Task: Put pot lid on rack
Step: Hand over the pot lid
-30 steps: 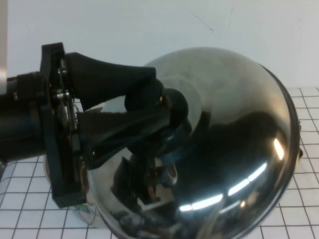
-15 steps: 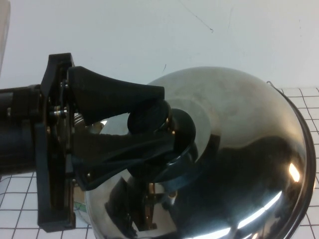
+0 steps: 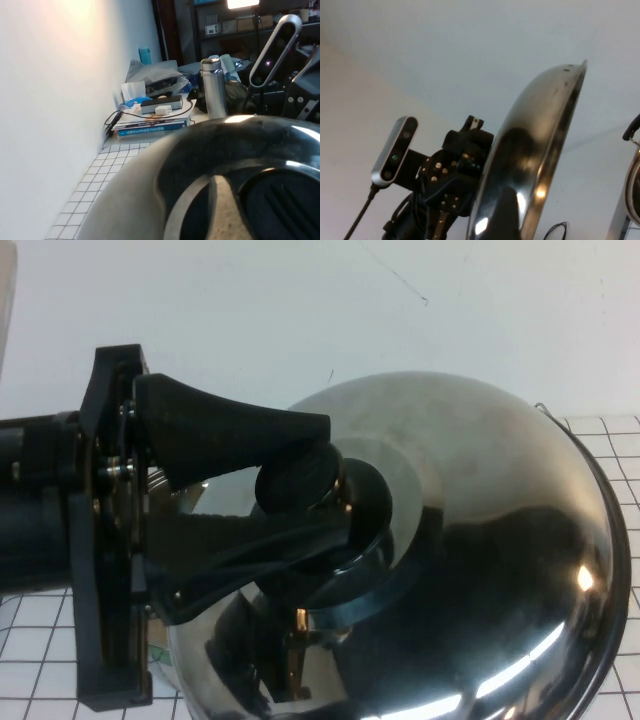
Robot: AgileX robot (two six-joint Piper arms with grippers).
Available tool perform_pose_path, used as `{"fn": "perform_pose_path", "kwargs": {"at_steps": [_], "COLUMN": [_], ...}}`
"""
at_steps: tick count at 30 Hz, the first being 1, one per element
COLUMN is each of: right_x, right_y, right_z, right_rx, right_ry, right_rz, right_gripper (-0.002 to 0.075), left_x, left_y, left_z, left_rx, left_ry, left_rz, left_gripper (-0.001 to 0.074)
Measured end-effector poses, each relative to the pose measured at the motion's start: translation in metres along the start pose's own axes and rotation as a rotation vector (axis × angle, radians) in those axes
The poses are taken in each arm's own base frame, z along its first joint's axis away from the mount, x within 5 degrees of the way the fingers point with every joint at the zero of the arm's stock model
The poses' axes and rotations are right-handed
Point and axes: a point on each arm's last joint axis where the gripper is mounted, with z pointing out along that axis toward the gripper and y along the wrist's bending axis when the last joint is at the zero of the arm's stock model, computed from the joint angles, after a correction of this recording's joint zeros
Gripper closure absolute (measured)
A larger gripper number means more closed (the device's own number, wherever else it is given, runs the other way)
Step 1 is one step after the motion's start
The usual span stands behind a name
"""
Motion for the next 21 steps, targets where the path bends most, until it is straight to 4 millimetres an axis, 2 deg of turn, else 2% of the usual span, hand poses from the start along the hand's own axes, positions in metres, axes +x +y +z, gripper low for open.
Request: {"fn": "perform_pose_path", "kwargs": {"at_steps": [4, 15, 21], "right_x": [-0.005, -0.027, -0.031], "right_y": [-0.007, 0.0, -0.019], "right_z": [0.006, 0.025, 0.041], "right_rx": [0.025, 0.013, 0.033], "right_ry": [0.016, 0.074, 0.162], "right_rz": [0.006, -0.054, -0.037], "right_gripper": [0.0112, 0.0112, 0.0112], "left_x": [0.0, 0.0, 0.0], "left_y": [0.0, 0.0, 0.0], "left_z": [0.0, 0.0, 0.0], "left_rx": [0.0, 0.0, -0.002], "left_ry": [0.0, 0.0, 0.001], "left_rz": [0.079, 0.194, 0.194], "left_gripper": [0.0402, 0.0402, 0.0402]}}
